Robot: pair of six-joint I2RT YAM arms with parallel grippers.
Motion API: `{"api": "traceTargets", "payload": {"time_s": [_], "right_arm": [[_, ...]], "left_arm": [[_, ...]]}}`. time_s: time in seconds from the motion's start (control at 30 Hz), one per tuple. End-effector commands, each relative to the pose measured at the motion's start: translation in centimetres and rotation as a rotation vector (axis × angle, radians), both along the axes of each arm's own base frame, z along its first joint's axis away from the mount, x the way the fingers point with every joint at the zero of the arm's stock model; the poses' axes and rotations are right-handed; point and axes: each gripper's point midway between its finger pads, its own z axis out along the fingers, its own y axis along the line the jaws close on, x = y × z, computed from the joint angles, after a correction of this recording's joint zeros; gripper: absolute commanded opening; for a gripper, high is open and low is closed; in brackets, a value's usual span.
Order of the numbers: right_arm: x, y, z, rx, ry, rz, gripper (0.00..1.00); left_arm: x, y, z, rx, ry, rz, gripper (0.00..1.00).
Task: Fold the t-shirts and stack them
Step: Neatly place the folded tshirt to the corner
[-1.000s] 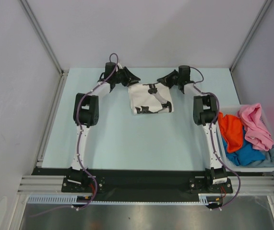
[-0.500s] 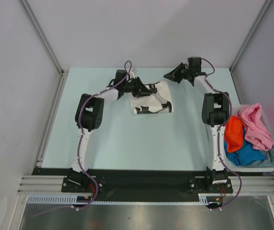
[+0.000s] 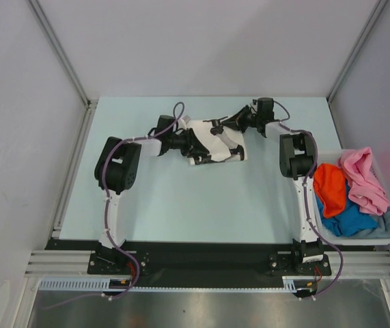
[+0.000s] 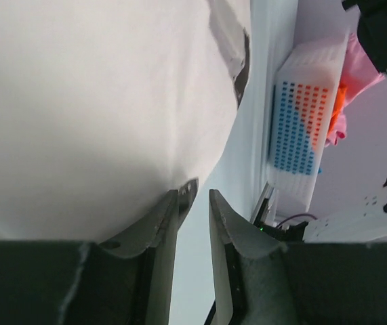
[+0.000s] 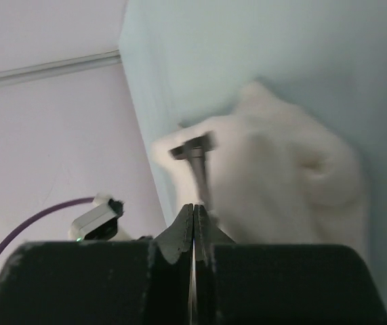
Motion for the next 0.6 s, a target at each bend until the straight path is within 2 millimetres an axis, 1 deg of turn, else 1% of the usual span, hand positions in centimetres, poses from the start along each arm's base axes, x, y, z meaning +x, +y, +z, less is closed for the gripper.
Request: {"api": "traceTargets", "payload": {"time_s": [0.0, 0.03, 0.07, 0.13, 0.17, 0.23, 0.3, 0.33, 0.37, 0.4, 0.43, 0.5, 0.53, 0.57], "right_arm": [[0.1, -0.2, -2.3, 0.034, 0.037, -0.018, 0.0], [0.1, -0.4, -2.9, 0.037, 0.051, -0.027, 0.0], [0.4, -0.9, -3.6, 0.041, 0.067, -0.046, 0.0], [0.7, -1.3, -3.9, 0.044, 0.075, -0.062, 0.0], [0.9, -1.5, -4.2, 0.045, 0.087, -0.076, 0.0], [1.1, -1.9, -4.2, 0.05, 0.089, -0.083, 0.0], [1.3, -2.0, -3.3, 0.049, 0.078, -0.076, 0.0], [1.4, -2.0, -2.8, 0.046, 0.066, -0.073, 0.0], [1.4, -2.0, -2.2, 0.038, 0.065, -0.071, 0.0], [1.6, -2.0, -1.0, 0.027, 0.036, -0.062, 0.0], [1.6, -1.8, -0.1, 0.024, 0.022, -0.053, 0.0], [1.6, -1.7, 1.9, 0.012, 0.004, -0.044, 0.0], [1.6, -1.6, 3.6, -0.005, -0.035, -0.032, 0.0], [1.0, -1.8, 3.6, -0.032, 0.003, -0.028, 0.0]], "left_arm": [[-1.3, 1.4, 1.0, 0.022, -0.074, -0.032, 0.3], [-2.2, 1.7, 0.0, 0.028, -0.047, -0.035, 0.29], [-2.4, 1.8, -0.3, 0.027, -0.046, -0.035, 0.29], [-3.4, 2.2, -1.6, 0.048, -0.019, -0.041, 0.29], [-3.8, 2.3, -1.9, 0.052, -0.018, -0.051, 0.29], [-4.7, 2.7, -2.3, 0.055, -0.002, -0.061, 0.28], [-5.1, 3.0, -2.0, 0.056, -0.008, -0.06, 0.28], [-4.9, 3.0, -0.7, 0.046, -0.032, -0.06, 0.28], [-4.9, 3.0, 0.2, 0.045, -0.038, -0.061, 0.28], [-4.6, 2.9, 1.1, 0.043, -0.055, -0.058, 0.29], [-4.0, 2.7, 3.2, 0.028, -0.099, -0.055, 0.3], [-3.1, 2.6, 5.5, 0.005, -0.13, -0.041, 0.32], [-2.2, 2.6, 7.3, -0.01, -0.169, -0.033, 0.33], [-1.5, 3.0, 8.5, -0.02, -0.184, -0.01, 0.34]]}}
